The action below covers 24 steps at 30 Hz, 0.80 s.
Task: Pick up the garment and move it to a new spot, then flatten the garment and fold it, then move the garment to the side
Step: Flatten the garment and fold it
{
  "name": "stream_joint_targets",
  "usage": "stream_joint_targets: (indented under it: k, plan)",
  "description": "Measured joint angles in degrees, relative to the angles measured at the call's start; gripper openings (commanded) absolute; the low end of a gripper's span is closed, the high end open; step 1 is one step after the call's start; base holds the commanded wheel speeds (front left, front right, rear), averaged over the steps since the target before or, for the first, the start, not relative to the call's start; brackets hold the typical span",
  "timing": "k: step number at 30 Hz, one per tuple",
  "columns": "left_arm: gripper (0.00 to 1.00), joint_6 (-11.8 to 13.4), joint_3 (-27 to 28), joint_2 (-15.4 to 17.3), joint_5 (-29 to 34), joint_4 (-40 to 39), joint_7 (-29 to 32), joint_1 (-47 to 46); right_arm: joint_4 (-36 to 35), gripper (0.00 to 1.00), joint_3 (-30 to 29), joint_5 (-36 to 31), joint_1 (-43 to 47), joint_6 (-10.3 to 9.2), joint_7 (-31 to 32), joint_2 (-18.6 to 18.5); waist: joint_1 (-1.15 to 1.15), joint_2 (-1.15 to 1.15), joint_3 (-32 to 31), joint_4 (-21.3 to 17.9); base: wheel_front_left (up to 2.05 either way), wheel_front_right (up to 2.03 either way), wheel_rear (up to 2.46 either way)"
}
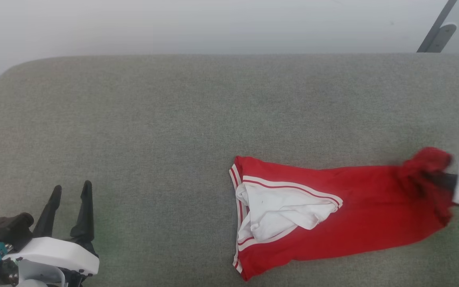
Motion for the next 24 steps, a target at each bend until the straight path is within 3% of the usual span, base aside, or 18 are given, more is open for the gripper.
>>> stream_joint_targets:
  k: [10,17,23,24]
  plan:
    - [1.00,-0.82,-1.65,-0.19,0.16,0.16,0.36,-0.42,-15.21,0.00,9.75,3.37,2.60,0.00,4.28,7.04,0.00,0.00,-1.00,2.70,0.00,0.00,0.00]
    - [1.00,-1.82,-3.38,-0.66,0.46,1.08,1.20,-2.48,-14.99,0.00,15.61,3.13,1.32,0.00,3.96,11.03,0.00,0.00,-1.14,6.75,0.00,0.00,0.00]
    - [1.00,-2.40,-4.80,-1.99,0.81,2.54,1.21,-4.24,-10.09,0.00,19.05,2.33,-0.86,0.00,2.00,12.81,0.00,0.00,-0.99,10.08,0.00,0.00,0.00]
    - [1.00,-2.60,-4.94,-2.11,0.88,2.85,1.21,-4.42,-9.39,0.33,19.83,2.34,-1.07,0.00,1.71,12.89,0.00,0.00,-1.03,10.49,0.00,0.00,0.00]
